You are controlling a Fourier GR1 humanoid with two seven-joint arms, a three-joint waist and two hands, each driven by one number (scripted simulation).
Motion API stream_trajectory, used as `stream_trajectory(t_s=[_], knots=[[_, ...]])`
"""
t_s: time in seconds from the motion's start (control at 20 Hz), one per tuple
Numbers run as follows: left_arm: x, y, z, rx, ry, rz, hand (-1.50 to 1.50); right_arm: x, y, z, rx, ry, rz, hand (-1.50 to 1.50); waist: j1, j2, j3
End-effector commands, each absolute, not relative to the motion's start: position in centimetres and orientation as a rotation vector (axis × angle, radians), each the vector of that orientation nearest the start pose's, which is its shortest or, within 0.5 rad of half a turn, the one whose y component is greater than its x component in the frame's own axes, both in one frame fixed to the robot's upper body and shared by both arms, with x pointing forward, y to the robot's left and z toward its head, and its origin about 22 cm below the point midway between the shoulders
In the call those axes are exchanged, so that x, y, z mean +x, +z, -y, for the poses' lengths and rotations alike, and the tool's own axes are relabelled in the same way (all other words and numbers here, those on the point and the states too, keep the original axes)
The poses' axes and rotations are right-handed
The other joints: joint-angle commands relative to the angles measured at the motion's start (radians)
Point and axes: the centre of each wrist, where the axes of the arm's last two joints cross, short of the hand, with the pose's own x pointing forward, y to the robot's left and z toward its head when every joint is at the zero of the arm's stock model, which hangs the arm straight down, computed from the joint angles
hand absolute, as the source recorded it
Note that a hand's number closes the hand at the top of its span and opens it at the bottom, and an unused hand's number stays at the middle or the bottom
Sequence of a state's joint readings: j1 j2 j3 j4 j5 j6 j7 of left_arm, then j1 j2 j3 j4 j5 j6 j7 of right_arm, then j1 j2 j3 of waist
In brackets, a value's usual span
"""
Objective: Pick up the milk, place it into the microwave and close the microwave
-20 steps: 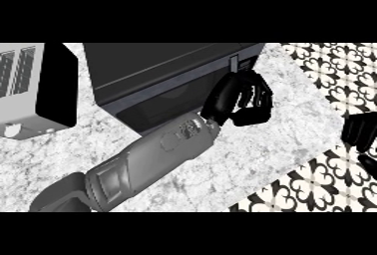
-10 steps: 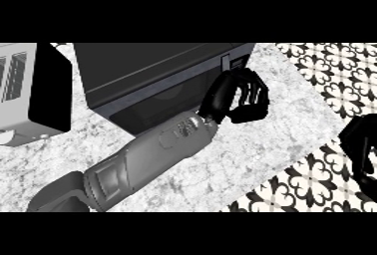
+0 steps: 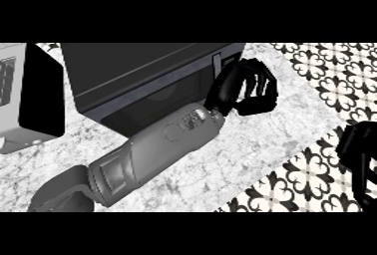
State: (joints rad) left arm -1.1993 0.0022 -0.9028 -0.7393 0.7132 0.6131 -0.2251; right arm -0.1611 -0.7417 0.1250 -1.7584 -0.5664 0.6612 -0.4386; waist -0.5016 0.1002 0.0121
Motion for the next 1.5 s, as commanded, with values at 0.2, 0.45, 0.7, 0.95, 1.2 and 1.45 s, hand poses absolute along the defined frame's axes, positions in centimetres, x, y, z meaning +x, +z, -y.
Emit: stream_trajectory(t_s=[0.2, 0.45, 0.7, 0.95, 1.2, 1.45], knots=[[37.3, 12.1, 3.5, -0.114, -0.488, 1.879, 1.5, 25.6, 14.7, 30.4, 0.909, 0.911, 1.986, 1.5, -0.03, 0.005, 0.002], [37.9, 11.0, 1.5, -0.233, -0.126, 1.565, 1.5, 24.3, 13.4, 29.5, 0.939, 1.004, 1.791, 1.5, 0.047, 0.044, -0.016], [38.2, 11.3, 0.5, -0.373, 0.065, 1.519, 1.5, 22.8, 12.1, 28.4, 0.998, 0.943, 1.764, 1.5, 0.081, 0.031, -0.016], [37.9, 9.0, -0.6, -0.459, 0.125, 1.449, 1.5, 21.5, 11.2, 27.4, 1.029, 0.888, 1.762, 1.5, 0.11, 0.028, -0.013], [37.8, 6.9, -1.6, -0.503, 0.153, 1.422, 1.5, 20.1, 10.9, 26.5, 1.042, 0.842, 1.784, 1.5, 0.139, 0.014, -0.013], [37.6, 5.5, -2.2, -0.554, 0.145, 1.416, 1.5, 18.8, 10.6, 25.9, 1.044, 0.831, 1.771, 1.5, 0.148, 0.011, -0.014]])
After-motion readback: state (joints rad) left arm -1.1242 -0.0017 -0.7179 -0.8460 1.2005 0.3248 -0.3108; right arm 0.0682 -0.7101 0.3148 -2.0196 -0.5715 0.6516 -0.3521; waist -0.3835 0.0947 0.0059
